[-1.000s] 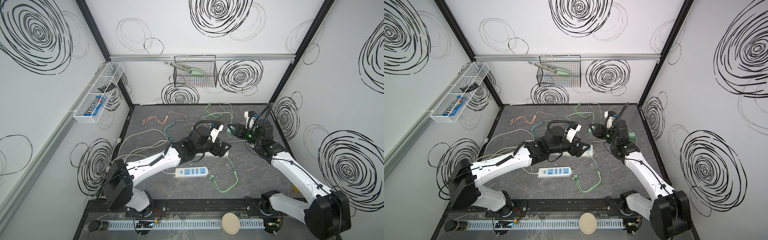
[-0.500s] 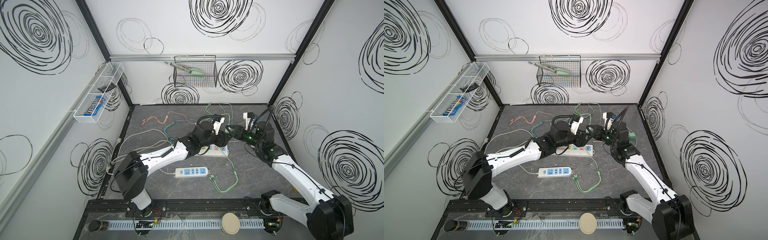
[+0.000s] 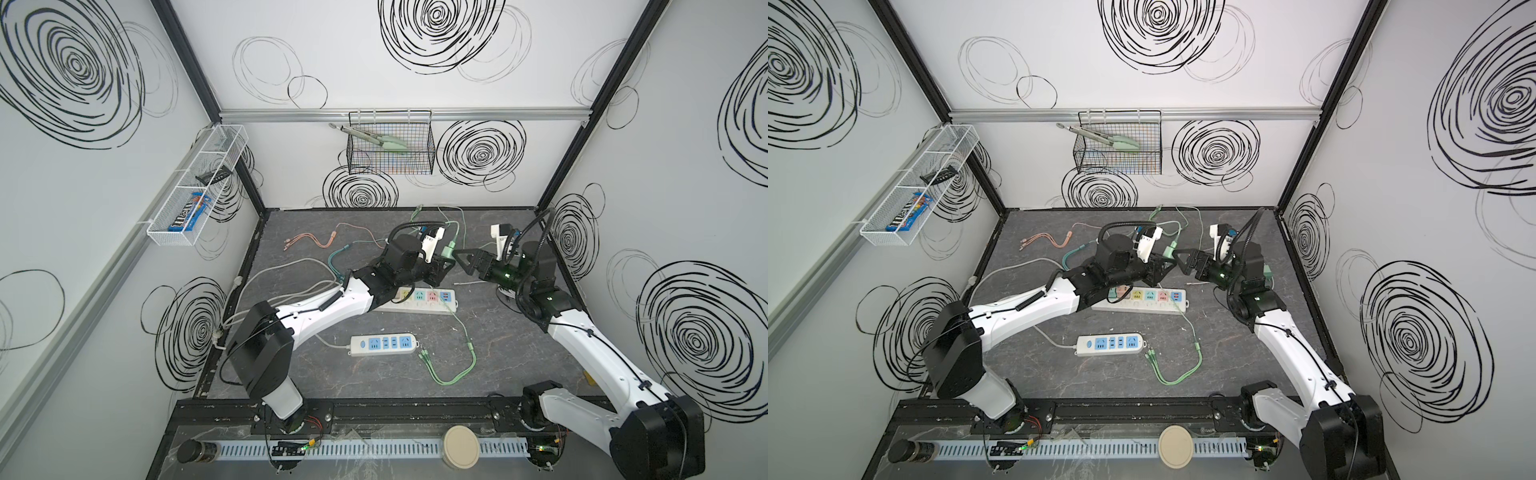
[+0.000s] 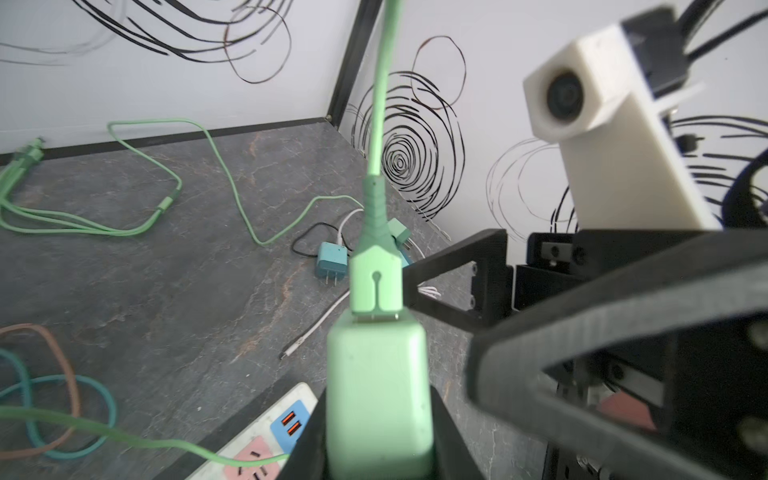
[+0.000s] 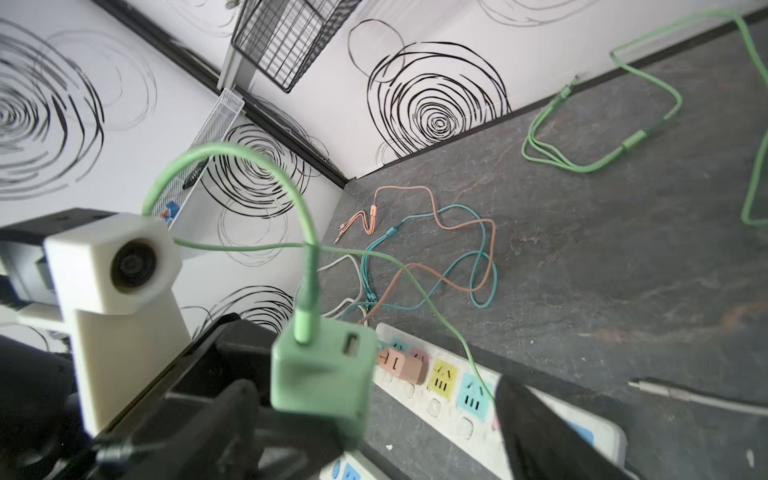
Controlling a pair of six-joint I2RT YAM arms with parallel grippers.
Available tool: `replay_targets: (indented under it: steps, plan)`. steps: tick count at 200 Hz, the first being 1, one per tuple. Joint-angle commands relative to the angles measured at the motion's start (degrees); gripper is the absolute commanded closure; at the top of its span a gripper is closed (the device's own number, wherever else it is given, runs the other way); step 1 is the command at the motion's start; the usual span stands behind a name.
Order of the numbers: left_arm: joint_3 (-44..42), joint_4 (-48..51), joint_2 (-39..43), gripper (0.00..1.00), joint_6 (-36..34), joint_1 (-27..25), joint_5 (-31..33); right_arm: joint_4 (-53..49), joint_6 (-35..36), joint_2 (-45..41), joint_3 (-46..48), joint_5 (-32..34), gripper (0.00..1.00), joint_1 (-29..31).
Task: Insert the plug
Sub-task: 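Close the left gripper on the green charger while the right gripper releases it, then lift the green charger with the left gripper while the right gripper grasps its cable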
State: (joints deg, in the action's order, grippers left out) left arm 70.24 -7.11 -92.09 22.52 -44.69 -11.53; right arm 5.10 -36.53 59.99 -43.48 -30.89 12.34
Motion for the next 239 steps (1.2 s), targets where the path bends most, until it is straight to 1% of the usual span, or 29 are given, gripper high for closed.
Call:
replay_targets:
  steps: [1,22,48,59,82,96,121,134,173,181,191,197,198,201,202,205,206,217,218,224,230,239]
  plan:
    - [0.0,-0.5,6.1,1.0,-1.0,2.0,-0.4,2.2,6.7,-3.8,4.6,-1.4,0.02,-2.5]
    - [0.4,1.1,8.3,1.0,-0.8,3.3,-1.8,1.3,7.5,-4.0,9.9,3.8,0.03,-1.0]
    - [3.2,4.0,8.7,1.0,-0.5,5.0,-5.3,-5.0,10.6,-1.5,12.4,11.1,0.03,5.1]
    - [4.5,5.4,8.4,1.0,-0.7,5.3,-6.1,-7.2,9.5,0.1,13.4,14.0,0.03,7.4]
    - [7.2,7.5,8.1,1.0,-0.9,5.4,-7.5,-9.5,7.1,3.0,16.1,15.7,0.02,9.2]
    - [8.1,7.7,8.1,1.0,-0.7,5.4,-8.7,-9.5,6.7,4.3,17.6,18.4,0.0,10.7]
    - [9.6,8.9,7.8,1.0,-0.4,5.2,-9.1,-12.1,6.2,7.8,17.9,30.1,0.08,16.3]
    - [10.0,9.7,7.8,1.0,-0.6,5.2,-9.1,-13.9,5.3,10.7,17.5,32.8,0.1,17.4]
    - [10.4,11.3,8.4,1.0,-0.8,5.2,-10.2,-10.7,4.9,17.4,17.9,32.4,0.34,20.2]
    - [10.3,11.5,8.7,1.0,-0.9,5.2,-10.1,-10.7,4.9,18.1,17.6,33.4,0.41,20.7]
    - [10.1,11.6,9.1,1.0,-1.1,5.2,-10.2,-11.3,4.9,18.2,17.2,35.3,0.53,21.1]
    - [10.1,11.8,9.3,1.0,-1.0,5.2,-10.3,-11.7,4.8,17.9,17.2,36.6,0.61,21.2]
    - [10.1,11.8,9.3,1.0,-1.0,5.2,-10.4,-11.8,4.8,17.8,17.2,36.7,0.64,21.2]
    - [10.2,12.0,9.4,1.0,-1.0,5.2,-10.5,-12.0,4.8,17.5,17.2,37.3,0.66,21.2]
    - [10.2,12.0,9.5,1.0,-1.0,5.2,-10.5,-12.1,4.7,17.3,17.2,37.4,0.68,21.2]
    - [10.2,12.1,9.6,1.0,-1.1,5.2,-10.6,-12.2,4.6,16.9,17.4,38.0,0.7,21.3]
    - [10.3,12.1,9.6,1.0,-1.1,5.2,-10.6,-12.4,4.5,16.8,17.4,38.1,0.72,21.2]
    - [10.4,12.9,10.2,1.0,-1.4,5.1,-10.9,-12.7,4.2,14.5,18.0,39.4,0.8,21.2]
    - [10.4,13.0,10.2,1.0,-1.4,5.1,-10.9,-12.9,4.1,14.0,18.1,39.6,0.81,21.2]
    - [10.4,13.5,10.7,1.0,-1.7,5.1,-10.7,-13.2,4.0,12.6,18.0,39.9,0.84,21.2]
    - [10.4,14.0,11.2,1.0,-2.1,4.9,-10.3,-13.6,4.1,10.5,18.0,40.1,0.91,21.2]
    - [10.1,14.8,12.0,1.0,-3.1,4.4,-9.9,-13.6,5.0,7.4,17.8,40.4,0.99,21.2]
